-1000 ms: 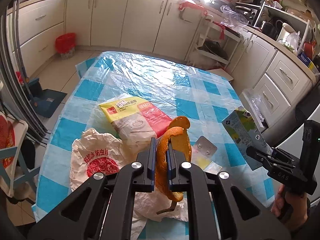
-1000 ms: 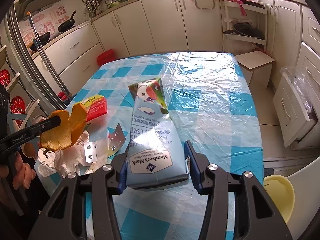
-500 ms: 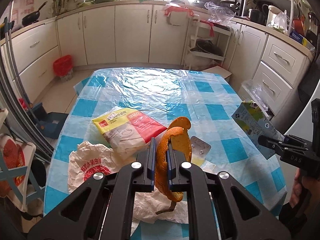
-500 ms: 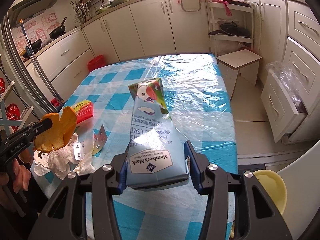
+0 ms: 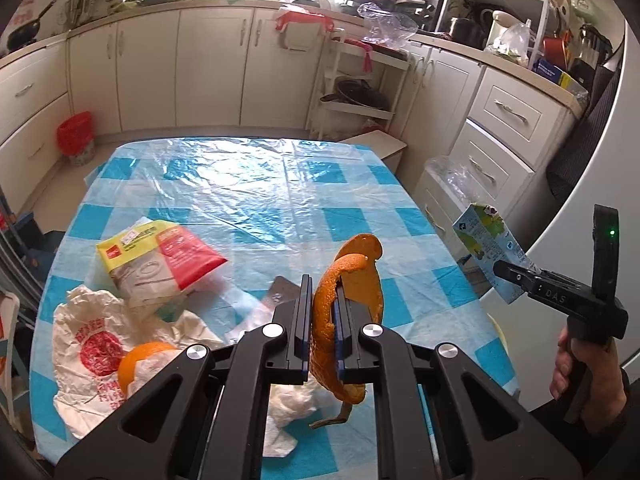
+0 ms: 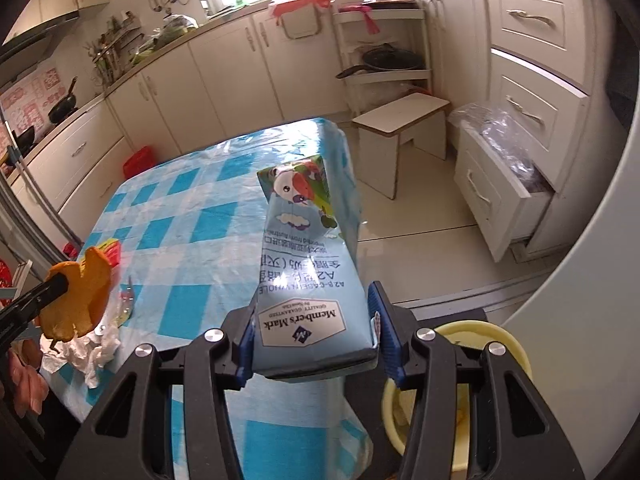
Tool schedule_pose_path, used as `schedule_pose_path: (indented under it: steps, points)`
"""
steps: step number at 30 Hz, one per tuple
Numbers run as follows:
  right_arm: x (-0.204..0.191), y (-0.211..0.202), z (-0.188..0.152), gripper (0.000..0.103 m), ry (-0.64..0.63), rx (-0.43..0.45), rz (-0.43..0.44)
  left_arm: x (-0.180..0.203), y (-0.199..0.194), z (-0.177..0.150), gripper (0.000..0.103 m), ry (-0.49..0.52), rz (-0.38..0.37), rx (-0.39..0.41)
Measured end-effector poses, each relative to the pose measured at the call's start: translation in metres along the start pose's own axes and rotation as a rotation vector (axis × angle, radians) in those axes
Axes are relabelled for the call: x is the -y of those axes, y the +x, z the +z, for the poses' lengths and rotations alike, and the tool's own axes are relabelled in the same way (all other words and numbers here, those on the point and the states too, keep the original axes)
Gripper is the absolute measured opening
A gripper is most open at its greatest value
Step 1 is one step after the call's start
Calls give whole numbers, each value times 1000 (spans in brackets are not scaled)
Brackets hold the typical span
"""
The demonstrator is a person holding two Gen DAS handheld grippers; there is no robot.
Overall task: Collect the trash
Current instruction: 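Lift the orange peel with the left gripper while the right carries the milk carton to the bin, then open the right gripper over the bin while the left drops the peel in, then move both tools back over the table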
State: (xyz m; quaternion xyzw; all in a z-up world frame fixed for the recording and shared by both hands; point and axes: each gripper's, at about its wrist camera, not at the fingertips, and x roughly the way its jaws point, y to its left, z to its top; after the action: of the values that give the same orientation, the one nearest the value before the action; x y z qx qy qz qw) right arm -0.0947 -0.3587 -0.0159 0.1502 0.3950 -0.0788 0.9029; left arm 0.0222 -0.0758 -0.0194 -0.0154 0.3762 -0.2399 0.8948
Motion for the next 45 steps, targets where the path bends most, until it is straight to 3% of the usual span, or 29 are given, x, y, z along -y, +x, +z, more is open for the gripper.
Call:
schedule_pose_path:
  steps: [9,12,14,17,21,27,30,33,35,45]
  points:
    - [74,13,-22,49,154,-110,-152,93,31,-11,8,75,-154,-77]
    - [92,26,-31,51,205,-205,-172,130,44,-18,8,99,-198,-110]
    - [101,25,-33,55,249,-207,-180,150,50,-22,8,107,-219,-128]
    - [115,5,-28,61,329,-123,-169,177,61,-25,8,114,-244,-161]
    - [117,-33,-15,69,385,66,-122,209,79,-31,8,131,-252,-218]
    - [105,-72,5,74,349,286,-82,247,115,-46,8,114,-237,-319]
    - [107,-78,8,74,349,313,-68,264,132,-52,11,116,-222,-353]
    - [114,-77,10,74,373,306,-54,272,142,-54,28,93,-243,-371]
    - [118,-77,9,75,397,304,-46,272,139,-52,44,84,-246,-350]
    - [98,-75,17,82,348,285,-66,229,82,-34,64,57,-217,-201]
